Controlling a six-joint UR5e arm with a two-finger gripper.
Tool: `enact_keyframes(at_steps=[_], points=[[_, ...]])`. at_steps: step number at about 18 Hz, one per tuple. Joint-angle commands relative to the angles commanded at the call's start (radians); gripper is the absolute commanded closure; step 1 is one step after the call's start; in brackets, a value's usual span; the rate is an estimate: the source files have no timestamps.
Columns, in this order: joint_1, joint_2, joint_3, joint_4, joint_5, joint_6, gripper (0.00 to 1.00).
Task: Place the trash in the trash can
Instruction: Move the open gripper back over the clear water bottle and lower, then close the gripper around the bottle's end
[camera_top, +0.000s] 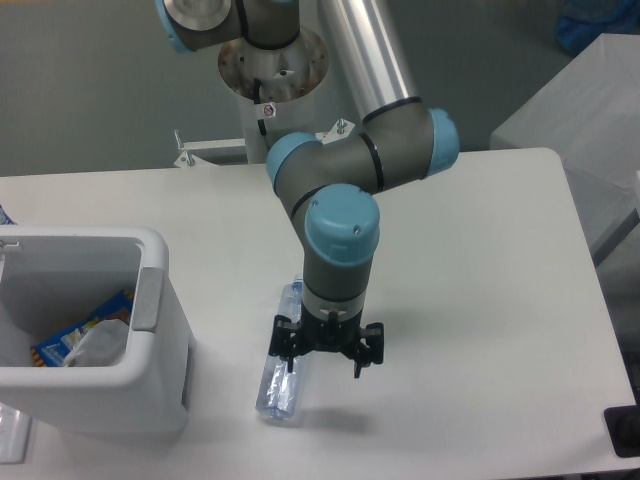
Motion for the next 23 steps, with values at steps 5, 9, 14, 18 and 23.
enact_keyframes(at_steps=[5, 9, 14, 18, 23], points=[[-0.022, -0.054, 0.014, 0.002, 0.001, -0.005, 0.00], [-0.046, -0.091, 0.025, 0.003, 0.001, -0.005, 0.00], [-0.063, -0.118, 0.034, 0.005, 0.001, -0.002, 0.00], [-0.068, -0.130, 0.032, 0.006, 0.005, -0.002, 0.00], [-0.069, -0.135, 0.031, 0.005, 0.003, -0.003, 0.00]])
